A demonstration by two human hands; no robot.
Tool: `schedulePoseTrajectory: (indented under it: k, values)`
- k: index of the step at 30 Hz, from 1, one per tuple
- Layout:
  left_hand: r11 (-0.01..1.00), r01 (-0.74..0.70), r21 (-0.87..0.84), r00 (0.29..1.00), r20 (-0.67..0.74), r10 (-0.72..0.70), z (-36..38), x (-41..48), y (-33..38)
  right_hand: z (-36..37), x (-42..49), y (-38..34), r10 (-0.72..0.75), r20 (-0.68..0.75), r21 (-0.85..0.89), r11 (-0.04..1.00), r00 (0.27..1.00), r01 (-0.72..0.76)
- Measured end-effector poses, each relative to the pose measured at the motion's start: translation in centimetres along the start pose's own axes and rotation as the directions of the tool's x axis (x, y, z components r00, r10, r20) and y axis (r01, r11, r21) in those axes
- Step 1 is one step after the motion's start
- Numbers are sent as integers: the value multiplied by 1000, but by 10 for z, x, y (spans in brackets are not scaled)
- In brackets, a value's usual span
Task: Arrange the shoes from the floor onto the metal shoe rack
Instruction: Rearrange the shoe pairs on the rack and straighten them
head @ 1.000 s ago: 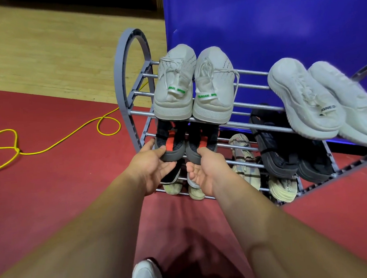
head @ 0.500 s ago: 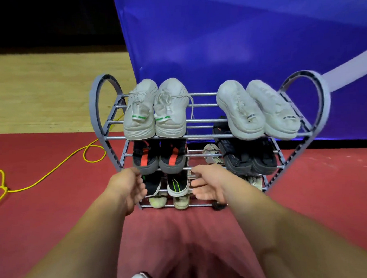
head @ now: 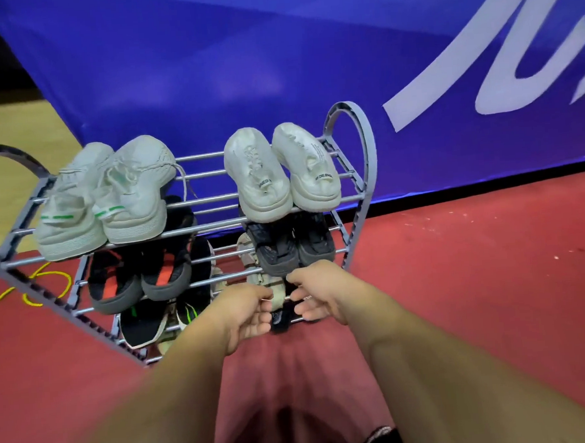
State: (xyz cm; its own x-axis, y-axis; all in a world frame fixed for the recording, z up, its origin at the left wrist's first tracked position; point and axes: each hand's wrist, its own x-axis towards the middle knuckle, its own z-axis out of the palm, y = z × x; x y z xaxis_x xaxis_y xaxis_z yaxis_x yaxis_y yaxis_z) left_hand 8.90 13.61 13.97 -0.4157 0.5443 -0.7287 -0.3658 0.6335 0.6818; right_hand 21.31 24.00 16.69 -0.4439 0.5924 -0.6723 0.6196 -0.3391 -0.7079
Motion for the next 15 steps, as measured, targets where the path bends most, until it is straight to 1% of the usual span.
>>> schedulePoseTrajectory:
  k: [4, 8, 11, 15]
  values:
    - [998, 68, -11, 998, 5, -68, 26, 33, -9, -16, 20, 18, 72, -18, -4, 997, 997, -72]
    - [992, 121, -44, 989, -80, -124, 37, 61, -17, -17, 39, 36, 159, -18, 3, 987, 987, -159]
    - [986, 123, -112, 980, -145, -139, 38, 80, -22, -14, 53, 46, 197, -3, 29, 980, 980, -197]
    - [962, 133, -238, 965, -189, -180, 36, 93, -23, -12, 69, 54, 196, 30, 74, 977, 980, -198]
